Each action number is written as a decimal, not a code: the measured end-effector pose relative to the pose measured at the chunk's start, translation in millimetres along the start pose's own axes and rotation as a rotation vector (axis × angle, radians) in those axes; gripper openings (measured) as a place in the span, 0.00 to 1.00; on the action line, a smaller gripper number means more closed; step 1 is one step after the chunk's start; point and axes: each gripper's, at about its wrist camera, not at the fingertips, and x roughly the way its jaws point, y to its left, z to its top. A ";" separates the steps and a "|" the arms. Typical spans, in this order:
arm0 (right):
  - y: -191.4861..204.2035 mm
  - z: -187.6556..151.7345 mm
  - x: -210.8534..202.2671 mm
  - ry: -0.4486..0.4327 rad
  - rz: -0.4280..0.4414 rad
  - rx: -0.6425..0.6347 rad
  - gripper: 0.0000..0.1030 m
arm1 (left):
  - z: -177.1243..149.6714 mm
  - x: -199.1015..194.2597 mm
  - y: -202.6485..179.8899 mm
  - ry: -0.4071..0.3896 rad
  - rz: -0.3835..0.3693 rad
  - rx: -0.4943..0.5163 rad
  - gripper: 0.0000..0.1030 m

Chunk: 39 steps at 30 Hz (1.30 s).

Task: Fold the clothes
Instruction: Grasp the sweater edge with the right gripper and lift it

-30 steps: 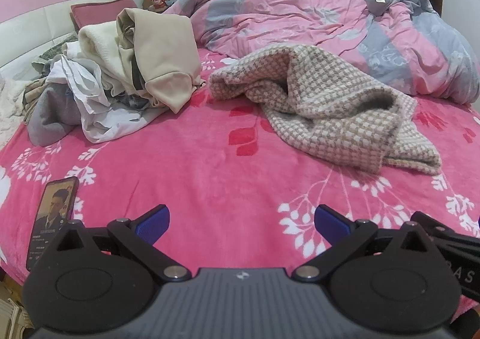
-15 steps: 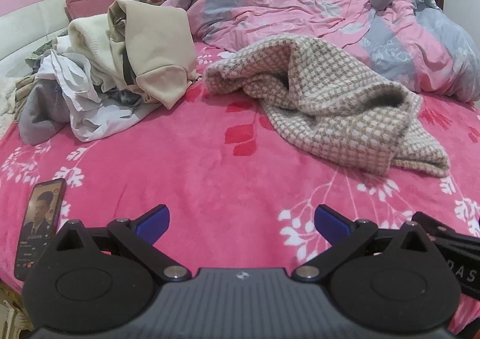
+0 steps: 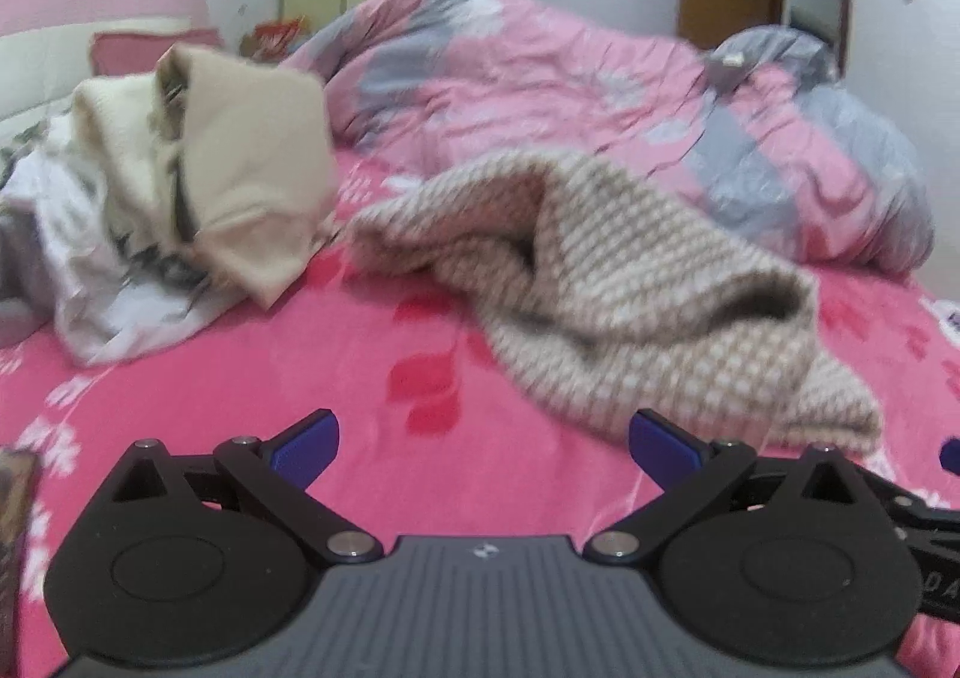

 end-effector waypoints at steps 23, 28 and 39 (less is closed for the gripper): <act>10.8 56.1 107.5 -0.094 0.111 -0.304 0.38 | 7.6 95.3 -4.4 0.048 -0.095 0.030 0.43; -4.1 58.9 91.3 -0.156 0.022 -0.254 0.08 | 9.2 93.7 -2.7 0.007 -0.089 0.046 0.43; -85.8 53.5 50.6 -0.333 -0.140 -0.022 0.05 | 29.4 108.5 -30.6 -0.262 0.174 0.361 0.93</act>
